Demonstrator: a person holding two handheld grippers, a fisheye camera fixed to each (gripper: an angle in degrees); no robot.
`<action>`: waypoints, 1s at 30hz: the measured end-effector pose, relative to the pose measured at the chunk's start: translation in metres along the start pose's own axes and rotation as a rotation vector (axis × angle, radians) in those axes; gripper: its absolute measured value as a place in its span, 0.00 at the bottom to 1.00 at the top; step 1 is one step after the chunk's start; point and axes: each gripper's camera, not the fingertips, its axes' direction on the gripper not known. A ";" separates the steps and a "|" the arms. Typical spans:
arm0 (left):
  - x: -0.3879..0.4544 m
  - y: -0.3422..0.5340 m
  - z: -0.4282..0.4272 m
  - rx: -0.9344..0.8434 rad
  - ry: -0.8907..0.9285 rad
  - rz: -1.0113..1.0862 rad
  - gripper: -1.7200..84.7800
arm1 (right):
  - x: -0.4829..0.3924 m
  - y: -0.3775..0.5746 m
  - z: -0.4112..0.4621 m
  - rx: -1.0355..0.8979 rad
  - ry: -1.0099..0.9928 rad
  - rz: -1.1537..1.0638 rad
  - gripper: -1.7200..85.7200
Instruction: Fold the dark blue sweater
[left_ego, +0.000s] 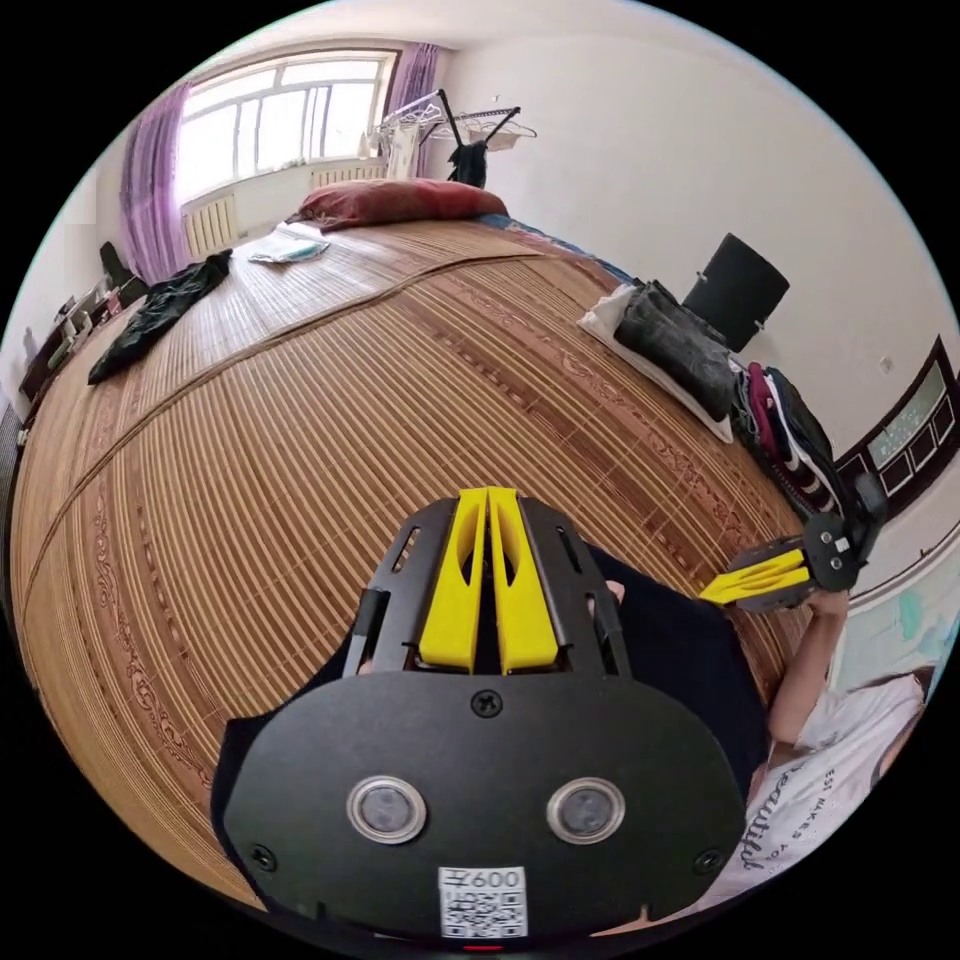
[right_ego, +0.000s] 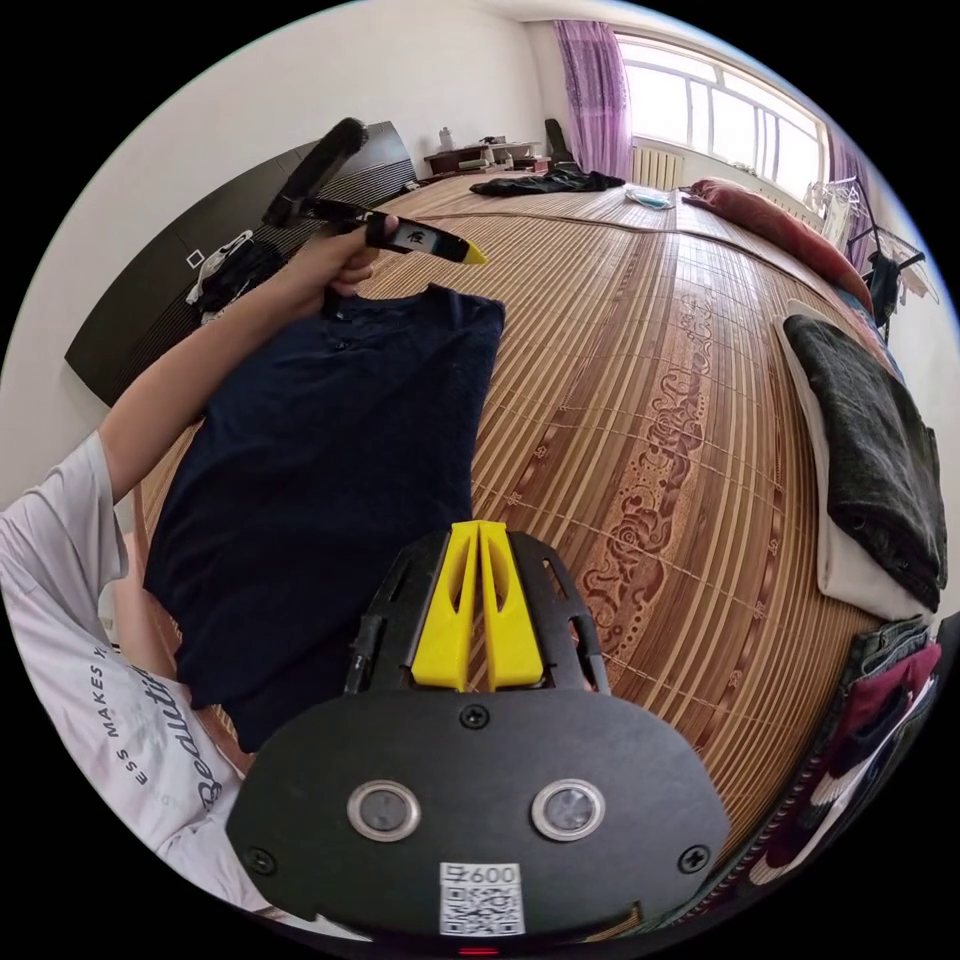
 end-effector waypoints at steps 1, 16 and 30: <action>-0.003 0.004 0.000 -0.026 0.034 -0.014 0.02 | 0.000 0.000 0.000 -0.001 0.002 -0.001 0.01; -0.072 0.013 0.028 0.028 0.174 -0.262 0.02 | 0.013 -0.002 0.000 0.002 -0.004 0.002 0.01; -0.058 0.015 0.036 -0.044 0.202 -0.140 0.02 | 0.023 -0.004 -0.001 0.001 -0.002 0.001 0.01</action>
